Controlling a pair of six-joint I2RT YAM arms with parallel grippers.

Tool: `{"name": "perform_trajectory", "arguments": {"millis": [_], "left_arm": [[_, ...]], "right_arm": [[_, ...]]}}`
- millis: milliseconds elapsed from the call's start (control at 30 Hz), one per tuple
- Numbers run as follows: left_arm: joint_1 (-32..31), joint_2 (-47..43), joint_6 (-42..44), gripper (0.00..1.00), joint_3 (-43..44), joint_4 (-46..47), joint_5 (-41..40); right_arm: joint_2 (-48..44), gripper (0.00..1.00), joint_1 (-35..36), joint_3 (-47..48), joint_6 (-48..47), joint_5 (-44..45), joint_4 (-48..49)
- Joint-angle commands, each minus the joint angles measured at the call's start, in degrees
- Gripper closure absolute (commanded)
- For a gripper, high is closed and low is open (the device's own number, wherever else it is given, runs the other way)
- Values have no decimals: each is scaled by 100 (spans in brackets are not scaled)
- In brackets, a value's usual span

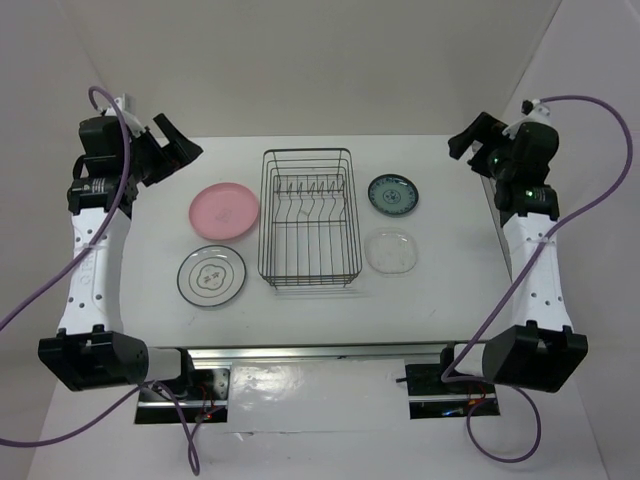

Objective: Load the plates into the dish rack

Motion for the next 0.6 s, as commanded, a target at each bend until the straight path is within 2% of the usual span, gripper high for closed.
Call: {"name": "perform_trajectory", "arguments": {"millis": [0, 67, 100, 200, 300, 367, 533, 567], "left_arm": [[39, -318, -187, 0, -224, 418, 239], [39, -416, -292, 0, -478, 621, 397], [39, -468, -345, 0, -480, 622, 537], [39, -468, -345, 0, -480, 622, 592], [-14, -468, -345, 0, -559, 622, 539], [-66, -468, -345, 0, -628, 622, 539], [-67, -468, -170, 0, -761, 622, 434], [-67, -399, -170, 0, -813, 622, 433]], "right_arm": [[-407, 0, 111, -729, 111, 129, 656], [-557, 0, 269, -1264, 164, 294, 860], [-627, 0, 365, -1389, 164, 679, 860], [-628, 0, 603, -1811, 111, 1086, 666], [-628, 0, 604, -2581, 242, 922, 981], [-628, 5, 604, -3180, 348, 692, 1394], [-567, 7, 841, -3736, 349, 691, 1650], [-566, 10, 989, -3798, 349, 587, 1651]]}}
